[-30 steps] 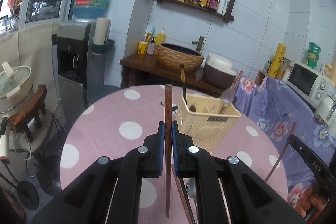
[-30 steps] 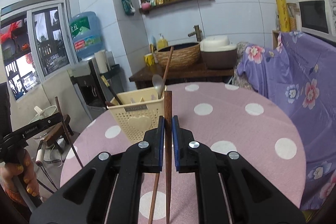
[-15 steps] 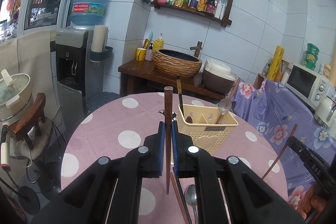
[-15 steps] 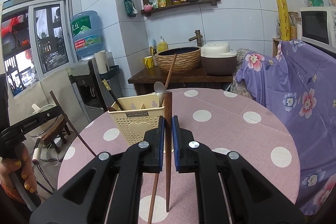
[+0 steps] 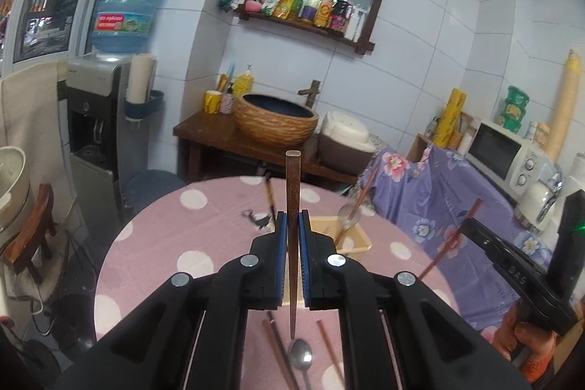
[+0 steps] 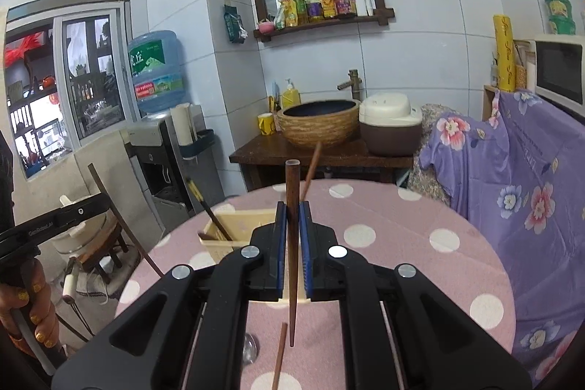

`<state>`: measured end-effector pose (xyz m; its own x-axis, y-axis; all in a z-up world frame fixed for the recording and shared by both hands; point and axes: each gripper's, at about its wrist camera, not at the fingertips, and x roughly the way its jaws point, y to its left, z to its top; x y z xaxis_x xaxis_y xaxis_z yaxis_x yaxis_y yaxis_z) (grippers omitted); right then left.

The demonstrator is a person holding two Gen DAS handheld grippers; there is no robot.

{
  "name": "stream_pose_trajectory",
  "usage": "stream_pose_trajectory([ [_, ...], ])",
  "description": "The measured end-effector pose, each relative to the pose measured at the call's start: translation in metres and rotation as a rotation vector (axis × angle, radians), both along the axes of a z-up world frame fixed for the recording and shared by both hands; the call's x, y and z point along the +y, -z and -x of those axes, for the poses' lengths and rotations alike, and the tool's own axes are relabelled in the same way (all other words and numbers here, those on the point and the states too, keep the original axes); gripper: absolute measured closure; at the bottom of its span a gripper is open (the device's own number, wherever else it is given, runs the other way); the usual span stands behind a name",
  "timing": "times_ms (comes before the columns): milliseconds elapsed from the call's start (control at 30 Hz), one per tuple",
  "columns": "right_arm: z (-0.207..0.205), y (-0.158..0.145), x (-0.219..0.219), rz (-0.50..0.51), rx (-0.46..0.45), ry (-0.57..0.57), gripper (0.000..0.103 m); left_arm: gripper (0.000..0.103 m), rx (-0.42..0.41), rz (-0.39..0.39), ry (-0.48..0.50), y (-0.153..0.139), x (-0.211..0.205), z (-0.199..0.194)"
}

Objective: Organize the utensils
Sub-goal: 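Lift both held chopsticks and carry them above the cream holder, then open both tools to drop the chopsticks into the holder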

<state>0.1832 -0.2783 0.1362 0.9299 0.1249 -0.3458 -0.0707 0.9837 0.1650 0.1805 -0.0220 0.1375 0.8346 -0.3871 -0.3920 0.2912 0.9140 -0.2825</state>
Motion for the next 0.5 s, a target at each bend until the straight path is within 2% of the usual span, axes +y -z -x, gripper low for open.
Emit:
stream_pose_trajectory([
  [133,-0.018,-0.055,0.002,-0.015,-0.061,-0.004,0.095,0.095,-0.035,0.039,0.012,-0.050,-0.006,-0.022],
  [233,-0.032,-0.093,0.006,-0.011,-0.120,0.023,0.095,0.095,-0.027,0.073,0.019,-0.075,-0.013,-0.046],
  [300,-0.041,-0.107,0.009,-0.013,-0.146,0.041,0.095,0.095,-0.052,0.063,-0.010,-0.086,-0.021,-0.059],
  [400,-0.057,-0.110,0.016,0.000,-0.150,0.066,0.095,0.095,-0.066,0.031,-0.043,-0.083,-0.032,-0.073],
  [500,-0.074,-0.088,0.022,0.013,-0.121,0.077,0.095,0.095,-0.030,0.012,-0.038,-0.061,-0.044,-0.085],
])
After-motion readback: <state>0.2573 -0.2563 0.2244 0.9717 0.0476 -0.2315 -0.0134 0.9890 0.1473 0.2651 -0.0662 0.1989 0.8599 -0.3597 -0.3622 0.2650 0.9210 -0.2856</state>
